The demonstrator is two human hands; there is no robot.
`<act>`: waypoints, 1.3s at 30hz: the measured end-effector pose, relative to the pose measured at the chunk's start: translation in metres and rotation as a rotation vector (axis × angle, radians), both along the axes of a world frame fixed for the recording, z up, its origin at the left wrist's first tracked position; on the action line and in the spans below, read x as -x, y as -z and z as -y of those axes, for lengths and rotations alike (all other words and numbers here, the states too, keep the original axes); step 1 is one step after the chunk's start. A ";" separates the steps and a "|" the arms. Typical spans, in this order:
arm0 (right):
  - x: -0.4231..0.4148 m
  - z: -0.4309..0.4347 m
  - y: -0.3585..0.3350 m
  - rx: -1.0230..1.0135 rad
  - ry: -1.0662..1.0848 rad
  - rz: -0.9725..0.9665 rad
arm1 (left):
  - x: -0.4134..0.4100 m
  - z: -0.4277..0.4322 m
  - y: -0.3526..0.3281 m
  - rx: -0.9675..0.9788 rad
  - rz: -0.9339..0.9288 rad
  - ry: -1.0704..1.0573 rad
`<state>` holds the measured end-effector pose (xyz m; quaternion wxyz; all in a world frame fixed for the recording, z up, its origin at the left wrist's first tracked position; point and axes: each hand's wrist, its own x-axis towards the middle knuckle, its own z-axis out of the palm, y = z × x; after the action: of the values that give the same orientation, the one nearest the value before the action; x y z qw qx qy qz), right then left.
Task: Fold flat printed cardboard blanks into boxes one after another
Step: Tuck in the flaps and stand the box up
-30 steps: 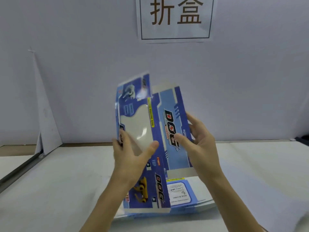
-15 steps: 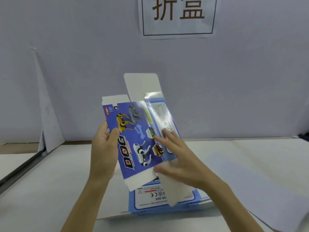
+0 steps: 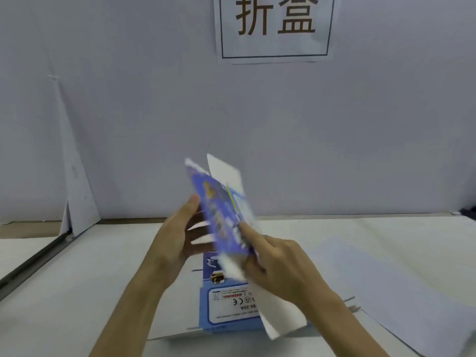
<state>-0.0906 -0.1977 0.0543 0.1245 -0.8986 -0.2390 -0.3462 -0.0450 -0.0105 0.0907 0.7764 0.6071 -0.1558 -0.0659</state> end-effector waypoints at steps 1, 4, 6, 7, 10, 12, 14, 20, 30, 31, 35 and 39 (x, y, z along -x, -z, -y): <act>-0.001 -0.004 -0.001 -0.012 0.026 -0.015 | 0.003 0.000 0.000 -0.039 0.009 0.131; -0.001 -0.007 0.002 -0.139 0.029 -0.051 | 0.018 0.018 0.007 -0.389 0.052 0.287; 0.001 -0.006 -0.001 -0.337 -0.041 -0.149 | 0.024 0.035 0.012 -0.566 0.158 0.221; 0.000 -0.005 0.000 -0.418 -0.073 -0.199 | 0.026 0.041 0.013 -0.563 0.166 0.197; -0.003 -0.001 0.001 -0.414 -0.070 -0.108 | 0.020 0.041 0.016 -0.539 0.137 0.134; -0.006 0.001 0.002 -0.433 -0.046 -0.012 | 0.019 0.034 0.014 -0.607 0.158 0.050; -0.009 0.000 0.001 -0.517 -0.038 -0.030 | 0.019 0.029 0.012 -0.688 0.247 -0.086; -0.013 0.015 -0.003 -0.659 -0.061 -0.061 | 0.024 0.024 0.006 -0.714 0.306 -0.098; -0.022 0.007 0.030 -0.807 -0.093 -0.039 | 0.039 0.050 0.003 -0.383 0.022 -0.092; -0.023 0.006 0.030 -0.770 -0.098 -0.040 | 0.038 0.052 0.006 -0.419 0.018 -0.148; -0.019 0.007 0.022 -0.641 -0.066 0.033 | 0.029 0.047 0.010 -0.457 0.008 -0.219; -0.010 0.006 0.011 -0.460 -0.056 0.103 | 0.026 0.044 0.008 -0.412 -0.037 -0.189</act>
<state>-0.0805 -0.2033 0.0434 0.3233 -0.8208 -0.1849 -0.4332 -0.0709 -0.0548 0.0822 0.6413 0.7636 -0.0671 -0.0343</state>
